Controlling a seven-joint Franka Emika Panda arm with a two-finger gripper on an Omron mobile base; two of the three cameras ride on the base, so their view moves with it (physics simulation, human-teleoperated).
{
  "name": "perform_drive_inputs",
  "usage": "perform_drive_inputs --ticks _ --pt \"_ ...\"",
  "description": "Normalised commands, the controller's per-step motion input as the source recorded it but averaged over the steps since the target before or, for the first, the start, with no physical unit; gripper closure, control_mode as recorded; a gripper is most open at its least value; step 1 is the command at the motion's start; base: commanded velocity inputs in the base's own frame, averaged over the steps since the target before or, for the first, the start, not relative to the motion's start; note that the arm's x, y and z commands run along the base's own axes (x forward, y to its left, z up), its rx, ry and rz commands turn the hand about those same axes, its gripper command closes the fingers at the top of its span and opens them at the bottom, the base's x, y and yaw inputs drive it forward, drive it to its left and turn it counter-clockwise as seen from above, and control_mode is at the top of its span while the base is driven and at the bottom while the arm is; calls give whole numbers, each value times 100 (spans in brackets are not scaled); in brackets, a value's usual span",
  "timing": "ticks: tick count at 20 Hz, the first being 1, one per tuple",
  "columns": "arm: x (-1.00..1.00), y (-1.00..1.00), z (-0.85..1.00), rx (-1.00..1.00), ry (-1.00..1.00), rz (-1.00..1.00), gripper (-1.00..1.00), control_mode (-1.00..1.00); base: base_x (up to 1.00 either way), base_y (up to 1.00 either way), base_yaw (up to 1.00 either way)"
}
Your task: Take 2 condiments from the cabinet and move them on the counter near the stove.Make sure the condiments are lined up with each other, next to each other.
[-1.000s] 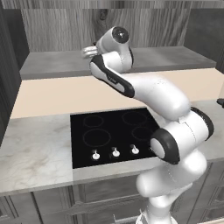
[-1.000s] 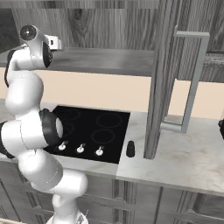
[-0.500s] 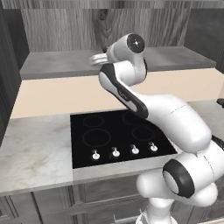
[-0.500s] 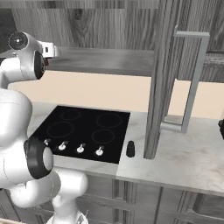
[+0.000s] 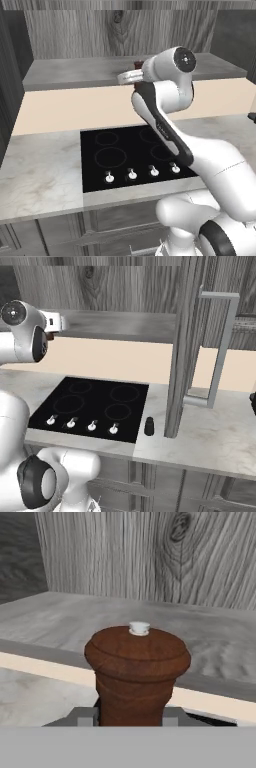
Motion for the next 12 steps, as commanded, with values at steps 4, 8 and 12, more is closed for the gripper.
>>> perform_drive_inputs --ticks 4,8,12 --pt "-69 -36 0 0 0 0 100 -100 0 0 0" --pt "-42 -37 0 0 0 0 100 -100 0 0 0" --pt "-8 -32 0 0 0 0 100 -100 0 0 0"
